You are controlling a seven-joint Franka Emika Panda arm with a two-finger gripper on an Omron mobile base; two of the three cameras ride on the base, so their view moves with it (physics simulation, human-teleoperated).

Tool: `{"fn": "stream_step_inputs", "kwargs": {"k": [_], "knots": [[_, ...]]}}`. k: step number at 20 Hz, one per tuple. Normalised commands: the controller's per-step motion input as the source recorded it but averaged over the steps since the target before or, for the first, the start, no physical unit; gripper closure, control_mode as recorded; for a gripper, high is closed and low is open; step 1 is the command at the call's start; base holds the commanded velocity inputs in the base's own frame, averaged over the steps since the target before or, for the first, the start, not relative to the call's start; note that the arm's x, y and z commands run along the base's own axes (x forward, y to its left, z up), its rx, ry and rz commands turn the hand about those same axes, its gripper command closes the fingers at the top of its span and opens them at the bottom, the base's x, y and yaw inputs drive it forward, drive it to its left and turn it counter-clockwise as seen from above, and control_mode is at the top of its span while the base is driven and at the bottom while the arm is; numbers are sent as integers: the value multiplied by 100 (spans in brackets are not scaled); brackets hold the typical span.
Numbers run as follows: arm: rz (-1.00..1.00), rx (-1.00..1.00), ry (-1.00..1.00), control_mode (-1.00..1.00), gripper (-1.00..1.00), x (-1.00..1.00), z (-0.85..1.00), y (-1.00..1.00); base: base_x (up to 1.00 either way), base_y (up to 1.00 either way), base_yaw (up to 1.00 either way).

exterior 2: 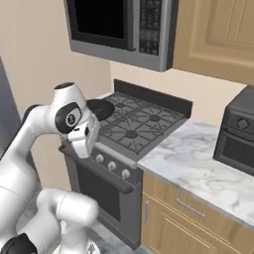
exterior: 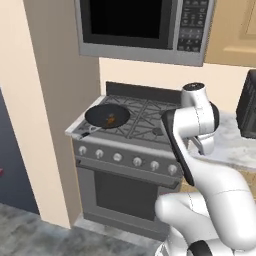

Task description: Take the chicken drumsticks from the pan and place one on each plate on the dining counter.

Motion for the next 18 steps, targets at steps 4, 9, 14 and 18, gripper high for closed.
{"fn": "stream_step_inputs", "kwargs": {"k": [4,9,14,18], "knots": [[0,0,0,100,-100,0,0,0,72,39,-27],[0,0,0,100,-100,0,0,0,69,36,-25],[0,0,0,100,-100,0,0,0,57,12,-18],[0,0,0,100,-100,0,0,0,48,4,-11]]}}
